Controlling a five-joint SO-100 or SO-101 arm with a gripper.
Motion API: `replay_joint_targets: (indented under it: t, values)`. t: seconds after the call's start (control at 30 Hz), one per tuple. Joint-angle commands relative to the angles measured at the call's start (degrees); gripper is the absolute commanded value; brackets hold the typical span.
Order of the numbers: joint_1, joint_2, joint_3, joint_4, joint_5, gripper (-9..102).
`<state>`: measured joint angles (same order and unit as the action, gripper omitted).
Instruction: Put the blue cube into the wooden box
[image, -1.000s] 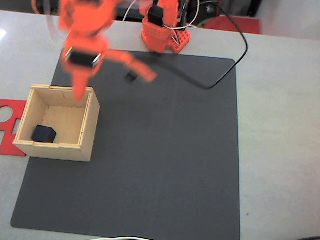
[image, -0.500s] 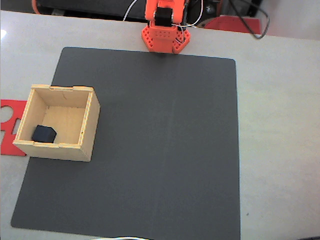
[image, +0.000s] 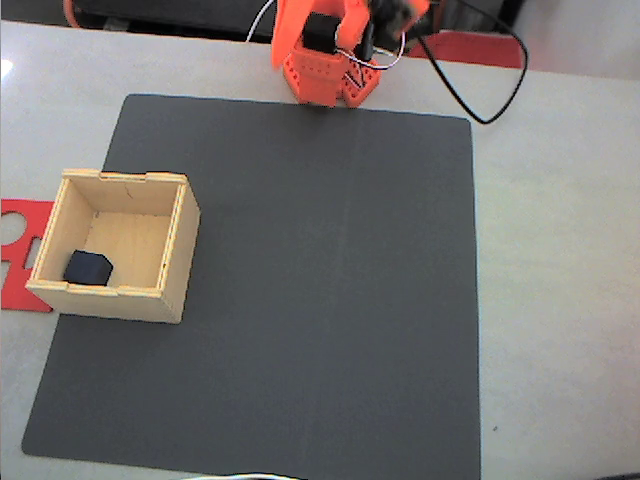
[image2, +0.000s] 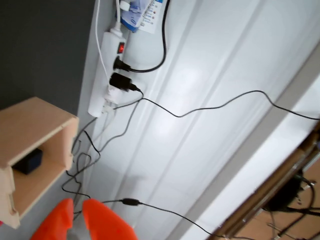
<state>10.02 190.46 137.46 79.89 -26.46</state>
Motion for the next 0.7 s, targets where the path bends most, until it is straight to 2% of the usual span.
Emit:
replay_joint_targets:
  t: [0.0, 0.13, 0.33, 0.67]
  values:
    - [-3.16, 0.79, 11.60, -6.06, 2.55, 0]
    - [-7.12, 0.79, 21.27, -7.12, 6.86, 0]
    - [-10.81, 0.88, 27.42, -4.39, 11.60, 0]
    - [-8.70, 0.88, 34.10, -6.94, 13.10, 0]
